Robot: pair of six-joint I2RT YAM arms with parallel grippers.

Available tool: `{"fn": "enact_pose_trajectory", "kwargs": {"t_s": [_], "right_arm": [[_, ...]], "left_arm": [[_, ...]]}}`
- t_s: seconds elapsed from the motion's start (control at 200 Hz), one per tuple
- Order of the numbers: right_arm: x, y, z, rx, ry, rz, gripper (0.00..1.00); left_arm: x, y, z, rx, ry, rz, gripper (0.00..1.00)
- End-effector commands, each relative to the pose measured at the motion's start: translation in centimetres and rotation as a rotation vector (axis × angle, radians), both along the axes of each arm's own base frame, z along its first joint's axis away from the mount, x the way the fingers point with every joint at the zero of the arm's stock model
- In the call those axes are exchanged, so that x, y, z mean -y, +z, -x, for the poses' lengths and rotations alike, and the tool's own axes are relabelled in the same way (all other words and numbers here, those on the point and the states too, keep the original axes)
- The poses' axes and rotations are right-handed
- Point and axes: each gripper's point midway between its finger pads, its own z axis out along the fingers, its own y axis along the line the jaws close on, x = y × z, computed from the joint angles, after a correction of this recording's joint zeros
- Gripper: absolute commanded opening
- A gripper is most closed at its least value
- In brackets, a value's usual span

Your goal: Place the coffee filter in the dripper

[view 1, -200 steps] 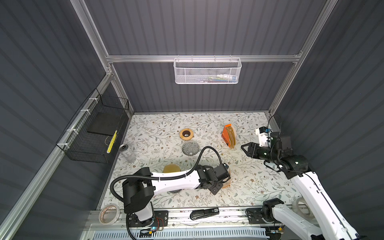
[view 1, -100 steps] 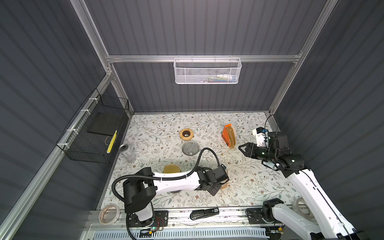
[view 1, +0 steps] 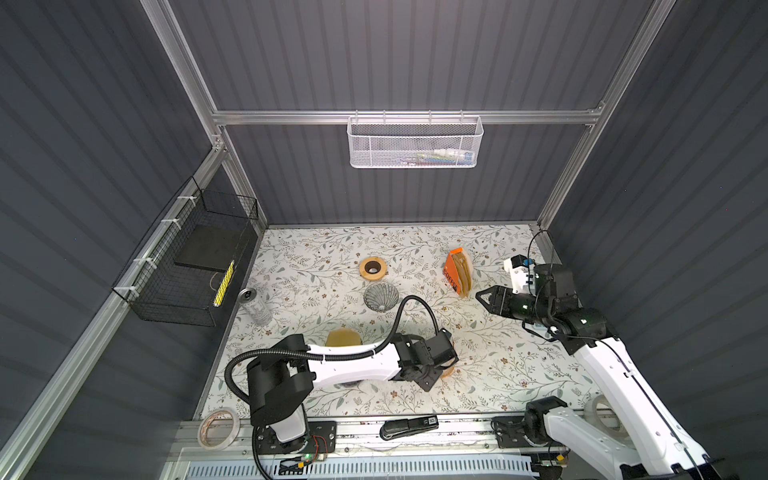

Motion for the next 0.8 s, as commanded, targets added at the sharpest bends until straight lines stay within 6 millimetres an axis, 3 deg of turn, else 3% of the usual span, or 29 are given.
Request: {"fn": "enact_pose_trajectory", "kwargs": {"t_s": [0.0, 0.195, 0.795], "right_arm": [[-0.1, -0.3, -0.1, -0.006, 0.001, -0.013, 0.52], [-0.2, -0.5, -0.2, -0.011, 0.001, -0.017, 0.53], [-0.6, 0.3, -0.2, -0.004, 0.010, -0.050, 0.54]], "left_arm": [[-0.2, -0.6, 0.1, 0.007, 0.010, -0.021, 0.22], [-0.4, -0.3, 0.0, 0.020, 0.017, -0.025, 0.37], [-1.4, 2.3, -1.0, 0.087, 0.056, -0.040, 0.41]]}}
